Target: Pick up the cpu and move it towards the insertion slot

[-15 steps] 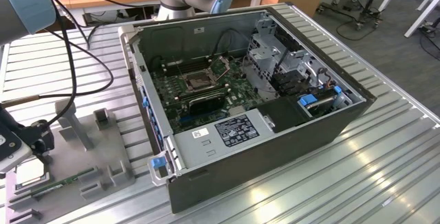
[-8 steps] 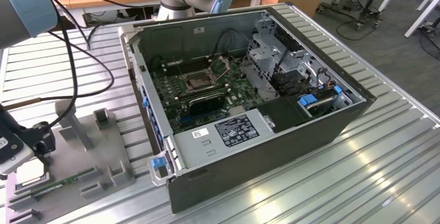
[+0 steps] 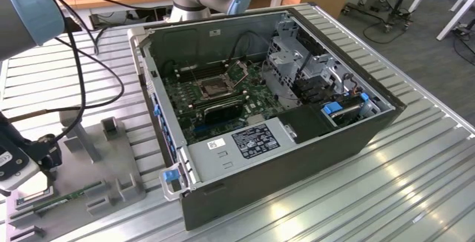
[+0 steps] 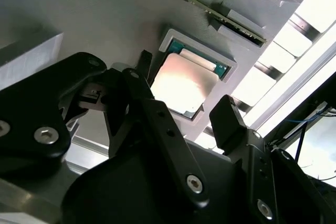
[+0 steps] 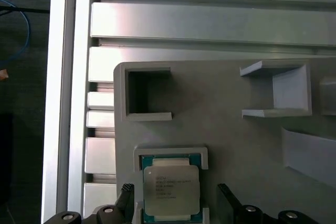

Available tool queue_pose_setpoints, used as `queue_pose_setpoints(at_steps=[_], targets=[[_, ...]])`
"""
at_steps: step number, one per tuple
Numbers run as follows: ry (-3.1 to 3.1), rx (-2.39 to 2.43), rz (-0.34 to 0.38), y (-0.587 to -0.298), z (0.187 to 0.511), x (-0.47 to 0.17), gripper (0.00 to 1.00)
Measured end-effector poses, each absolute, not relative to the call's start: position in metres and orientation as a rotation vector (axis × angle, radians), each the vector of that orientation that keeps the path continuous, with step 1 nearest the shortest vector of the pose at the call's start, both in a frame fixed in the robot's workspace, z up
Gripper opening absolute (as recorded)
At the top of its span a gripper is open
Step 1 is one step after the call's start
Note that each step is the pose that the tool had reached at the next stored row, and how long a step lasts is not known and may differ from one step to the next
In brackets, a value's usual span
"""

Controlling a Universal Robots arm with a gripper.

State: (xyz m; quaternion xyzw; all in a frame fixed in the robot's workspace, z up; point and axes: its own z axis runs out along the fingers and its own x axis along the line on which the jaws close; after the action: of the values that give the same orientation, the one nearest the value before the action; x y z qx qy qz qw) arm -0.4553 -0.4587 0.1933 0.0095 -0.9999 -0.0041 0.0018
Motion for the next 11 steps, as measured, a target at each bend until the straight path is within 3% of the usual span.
queue_pose_setpoints(at_steps=[11], targets=[[-3.138,0.030,-0.013,-0.4576,0.1879,-0.4552,0.72]])
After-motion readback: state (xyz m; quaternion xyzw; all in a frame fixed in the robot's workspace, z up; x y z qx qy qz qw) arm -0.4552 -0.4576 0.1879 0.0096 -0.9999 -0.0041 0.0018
